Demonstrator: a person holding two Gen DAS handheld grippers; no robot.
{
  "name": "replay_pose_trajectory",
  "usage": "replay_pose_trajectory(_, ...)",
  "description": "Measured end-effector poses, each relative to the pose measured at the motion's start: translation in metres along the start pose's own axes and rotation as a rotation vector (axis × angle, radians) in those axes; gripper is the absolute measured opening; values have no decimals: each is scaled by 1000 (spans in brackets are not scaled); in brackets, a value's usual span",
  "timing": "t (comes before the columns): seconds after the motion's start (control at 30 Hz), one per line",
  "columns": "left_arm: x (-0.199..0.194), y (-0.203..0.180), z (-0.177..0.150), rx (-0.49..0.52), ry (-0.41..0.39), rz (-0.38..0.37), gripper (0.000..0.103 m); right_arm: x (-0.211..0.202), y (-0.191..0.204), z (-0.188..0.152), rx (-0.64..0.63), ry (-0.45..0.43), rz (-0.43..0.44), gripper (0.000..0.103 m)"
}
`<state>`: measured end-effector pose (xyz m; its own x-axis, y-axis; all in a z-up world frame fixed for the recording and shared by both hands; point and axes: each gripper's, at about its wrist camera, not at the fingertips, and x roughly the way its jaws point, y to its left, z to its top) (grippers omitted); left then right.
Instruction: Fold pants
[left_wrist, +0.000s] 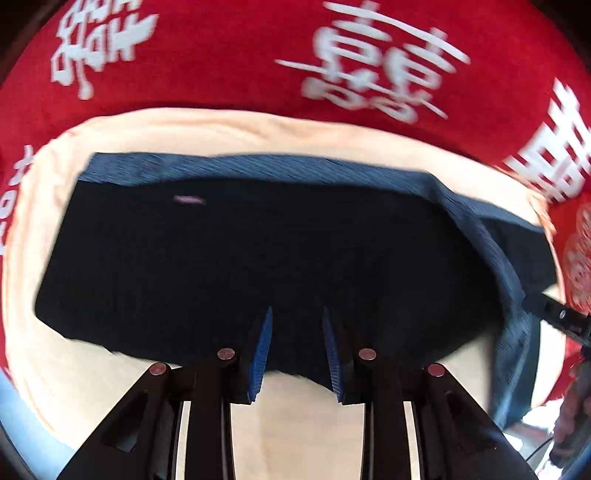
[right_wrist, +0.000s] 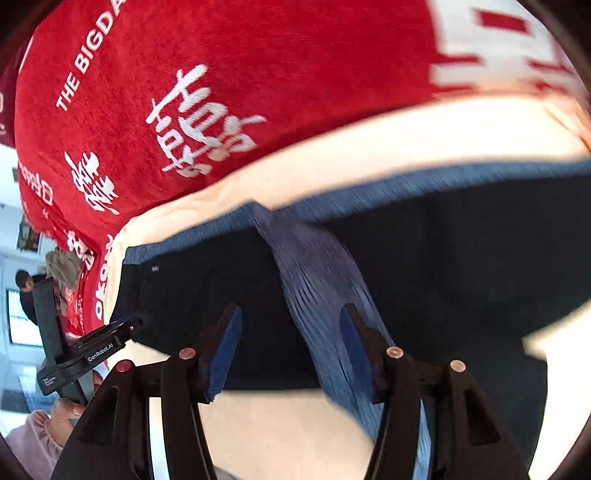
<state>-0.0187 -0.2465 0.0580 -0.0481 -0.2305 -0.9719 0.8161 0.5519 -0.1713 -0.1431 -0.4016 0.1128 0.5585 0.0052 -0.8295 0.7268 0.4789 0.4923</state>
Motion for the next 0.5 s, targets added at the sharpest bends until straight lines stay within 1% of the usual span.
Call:
replay_pose_trajectory(0.03, -2, -14, -7, 17, 7, -21, 30, -8, -8, -12, 26, -3, -7, 69)
replay_pose_trajectory(0.07, -3, -25, -14, 39, 13, -37, 30, -19, -19, -33, 65, -11, -18, 70)
replay_pose_trajectory(0.17, -5, -47, -34, 94, 35, -60, 30, -39, -41, -79, 155, -29, -30, 74)
replay_pose_trajectory(0.2, -7, -55, -41, 115, 35, -70, 30, -44, -48, -93, 178, -33, -37, 77)
replay_pose_trajectory(0.23, -7, -56, -45, 137, 34, -77, 30, -50, -57, -114, 212, -38, -48, 78)
replay_pose_trajectory(0.3, -10, -74, -60, 184, 42, -94, 30, -58, -72, -146, 276, -48, -58, 79)
replay_pose_trajectory(0.33, -2, -66, -59, 195, 53, -109, 30, -58, -75, -158, 308, -61, -60, 79)
replay_pose_trajectory(0.37, -1, -67, -63, 206, 60, -121, 31, -61, -85, -177, 353, -69, -54, 79)
replay_pose_trajectory(0.4, 1, -64, -66, 215, 67, -128, 59, -61, -91, -187, 381, -77, -57, 79)
replay_pose_trajectory(0.43, 8, -47, -63, 222, 75, -130, 84, -61, -100, -203, 425, -80, -59, 79)
replay_pose_trajectory(0.47, 6, -50, -69, 230, 70, -113, 101, -61, -107, -215, 457, -81, -57, 79)
replay_pose_trajectory(0.5, 4, -53, -76, 244, 59, -110, 101, -60, -109, -221, 478, -82, -57, 79)
